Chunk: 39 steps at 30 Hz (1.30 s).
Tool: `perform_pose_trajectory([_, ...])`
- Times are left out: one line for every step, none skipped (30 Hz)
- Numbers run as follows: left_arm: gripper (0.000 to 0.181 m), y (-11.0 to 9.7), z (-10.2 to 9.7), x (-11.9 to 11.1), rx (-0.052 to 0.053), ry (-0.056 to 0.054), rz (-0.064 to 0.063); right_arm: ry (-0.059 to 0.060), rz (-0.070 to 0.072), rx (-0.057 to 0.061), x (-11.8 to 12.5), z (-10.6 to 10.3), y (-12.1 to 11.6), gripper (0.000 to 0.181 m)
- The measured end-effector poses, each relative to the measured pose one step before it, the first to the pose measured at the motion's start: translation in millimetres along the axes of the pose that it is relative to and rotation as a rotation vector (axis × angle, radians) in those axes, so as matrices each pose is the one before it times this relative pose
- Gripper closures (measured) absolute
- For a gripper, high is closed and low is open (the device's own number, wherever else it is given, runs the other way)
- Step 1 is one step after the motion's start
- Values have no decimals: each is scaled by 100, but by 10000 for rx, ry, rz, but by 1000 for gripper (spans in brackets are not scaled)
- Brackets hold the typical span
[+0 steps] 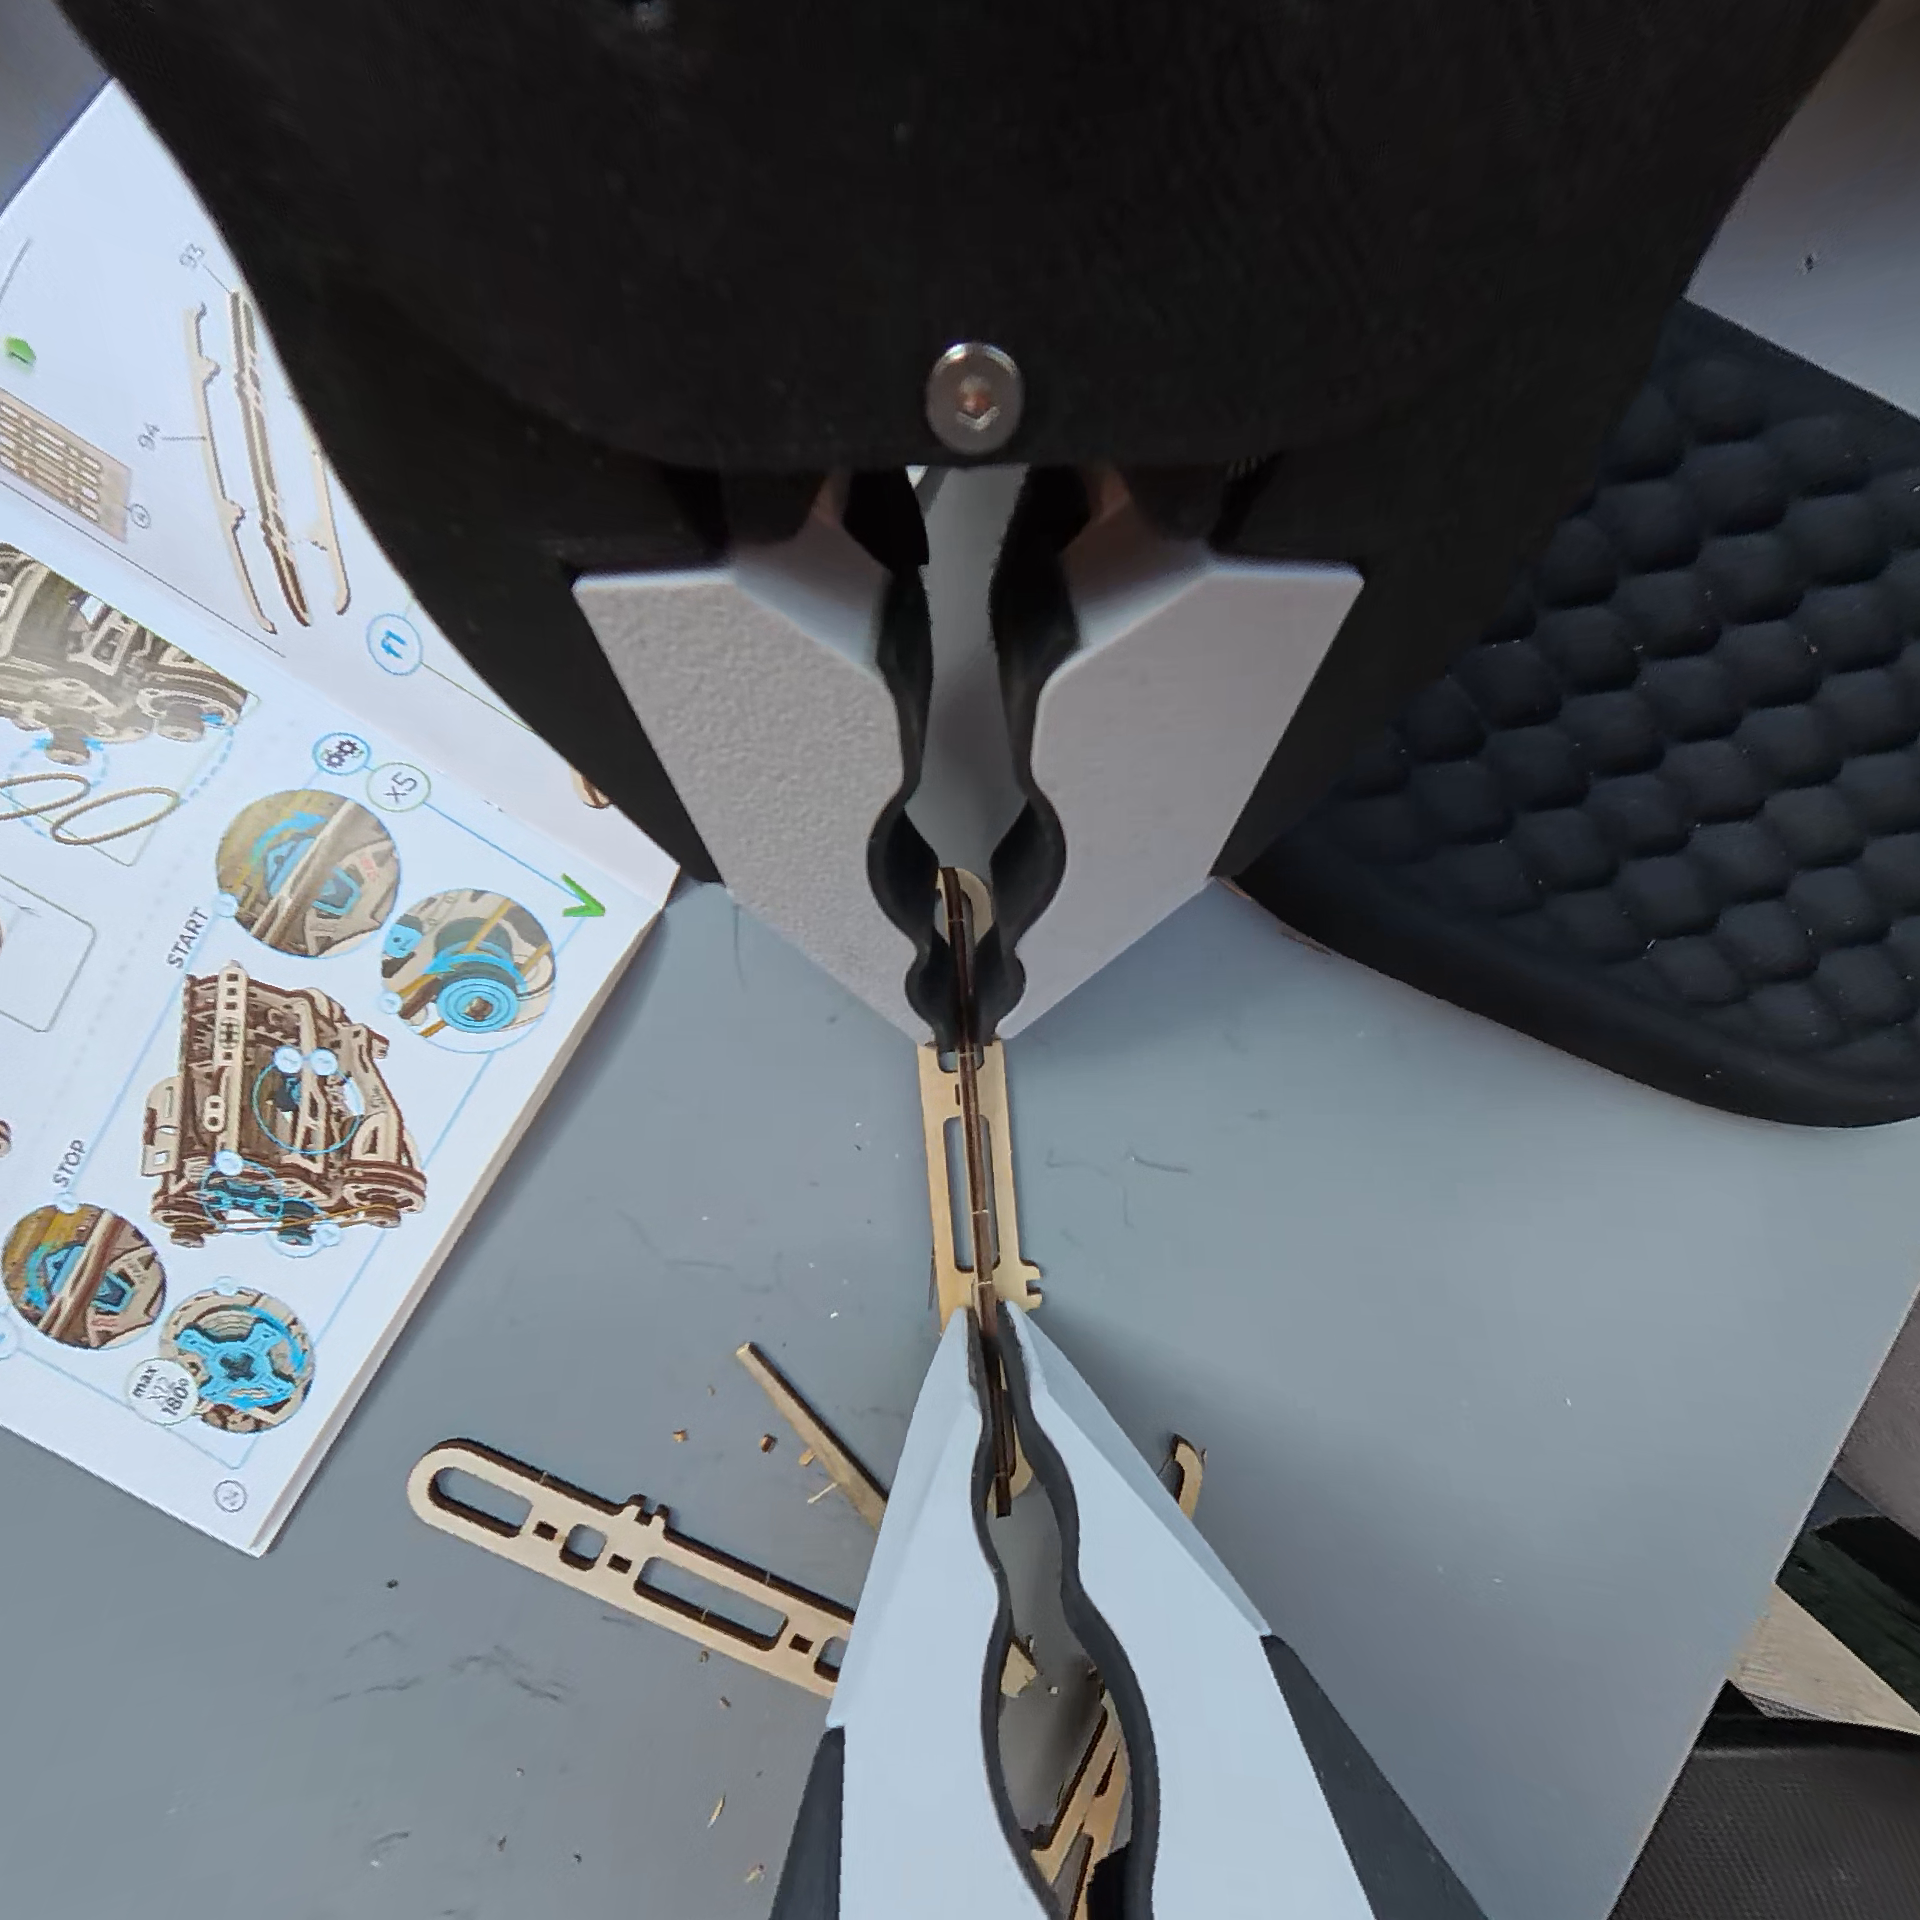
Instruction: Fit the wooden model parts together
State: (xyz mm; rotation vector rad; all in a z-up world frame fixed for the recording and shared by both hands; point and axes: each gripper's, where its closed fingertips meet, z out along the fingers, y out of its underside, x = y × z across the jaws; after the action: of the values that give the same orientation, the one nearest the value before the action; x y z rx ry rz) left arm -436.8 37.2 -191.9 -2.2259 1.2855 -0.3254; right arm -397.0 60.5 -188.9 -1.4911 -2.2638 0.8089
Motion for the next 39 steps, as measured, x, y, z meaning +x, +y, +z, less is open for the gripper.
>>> perform_pose_trajectory([171, 239, -204, -153, -19, -105, -70, 73, 16, 13, 41, -12, -21, 180])
perform_pose_trajectory([169, 275, -334, -260, 14, -179, -78, 87, 37, 30, 66, -12, -14, 180])
perform_pose_trajectory([167, 177, -437, -152, 137, -121, -78, 27, 30, 78, 22, -8, -45, 179])
perform_pose_trajectory([167, 23, -516, -10, 267, -35, -101, -16, 61, 112, -3, -8, -52, 179])
perform_pose_trajectory([168, -34, -529, 41, 316, 0, -143, -46, 67, 151, -25, 4, -94, 179])
perform_pose_trajectory([169, -19, -487, 86, 294, 24, -161, 0, 35, 185, 37, 16, -178, 172])
perform_pose_trajectory([170, 38, -410, 86, 246, 17, -118, -104, 54, 207, -157, -69, -310, 165])
perform_pose_trajectory([171, 125, -304, -7, 188, -61, -43, -135, 50, 217, -237, -196, -477, 162])
perform_pose_trajectory([173, 212, -209, -57, 116, -105, 20, 27, -23, 285, -65, -253, -717, 160])
perform_pose_trajectory([175, 196, -106, -106, 97, -116, 47, 158, -112, 285, 25, -122, -841, 158])
perform_pose_trajectory([176, 66, -8, -10, 129, -49, 60, 210, -159, 132, 58, 135, -732, 158])
perform_pose_trajectory([176, -31, 76, 49, 128, 13, 42, 136, -204, -114, -89, 461, -440, 157])
perform_pose_trajectory([176, -45, 164, 57, 71, 31, 4, 24, -328, -232, -316, 672, -294, 157])
perform_pose_trajectory([176, 16, 219, 142, -26, 102, 18, 122, -403, -287, -186, 706, -199, 157])
perform_pose_trajectory([176, 60, 241, 31, -85, 24, 73, 261, -396, -261, 92, 567, -179, 158])
perform_pose_trajectory([176, 60, 237, -66, -75, -62, 127, 91, -281, -147, -55, 409, -221, 160])
perform_pose_trajectory([177, 77, 206, 18, -81, -9, 119, -89, -43, -58, -131, 283, -206, 162])
perform_pose_trajectory([176, 34, 196, 79, -60, 46, 59, -166, 103, -98, -88, 211, 17, 165])
perform_pose_trajectory([177, -2, 166, 82, -18, 61, 23, -85, 82, -124, 91, 164, 197, 167])
perform_pose_trajectory([177, -12, 159, 63, -9, 60, 18, -18, 20, -67, 188, 143, 196, 170])
perform_pose_trajectory([177, -2, 140, 21, -19, 27, 20, -128, 20, -74, -3, 125, 181, 175])
perform_pose_trajectory([177, -7, 124, -6, -11, 5, 28, -58, 63, -87, 65, 97, 122, 176])
perform_pose_trajectory([177, -48, 107, 80, 6, 51, 38, -25, 23, -43, 50, 71, 23, 176])
perform_pose_trajectory([177, -42, 91, 68, -1, 39, 40, -54, -15, -35, -34, 52, 2, 179])
perform_pose_trajectory([178, 0, 94, 4, -24, 4, 49, -2, -30, -71, 21, 65, 65, 179])
perform_pose_trajectory([178, -1, 66, 8, -21, 11, 52, 30, -36, -83, 81, 84, 95, 179])
perform_pose_trajectory([178, -11, 56, -8, -8, 3, 24, -15, 3, -6, -3, 56, -2, 179])
perform_pose_trajectory([178, -61, 29, -32, 10, 3, -7, -95, 32, -7, -107, 39, 5, 179])
perform_pose_trajectory([178, -83, 27, 19, 22, 27, -4, -21, 4, 24, -14, 25, -43, 179])
perform_pose_trajectory([179, -134, 12, -19, 50, -5, 20, -33, 3, 19, -31, 17, -13, 180])
perform_pose_trajectory([180, -164, 17, -45, 66, -22, 20, -73, 72, 18, -42, 9, 5, 180])
perform_pose_trajectory([180, -146, 29, -5, 45, 2, 4, -49, 63, 11, 11, -1, 5, 180])
perform_pose_trajectory([181, -115, 73, -8, 15, -2, 18, -37, 30, 25, 7, -6, 1, 180])
perform_pose_trajectory([180, -53, 97, -23, -12, -21, 36, -39, 49, 16, 9, 3, 9, 181])
perform_pose_trajectory([181, -2, 134, 9, -37, 2, 35, -31, 58, 3, 0, 5, 12, 181])
perform_pose_trajectory([181, 44, 155, 5, -58, -14, 42, -38, 60, 8, -1, 5, 9, 181])
perform_pose_trajectory([181, 38, 131, -12, -39, -30, 48, -41, 54, 5, 11, 5, 9, 180])
perform_pose_trajectory([181, 13, 87, 6, -17, -19, 31, -46, 30, -3, -9, 2, 15, 181])
perform_pose_trajectory([181, 13, 16, -6, -23, 1, 10, -48, 9, -7, -19, 13, 2, 181])
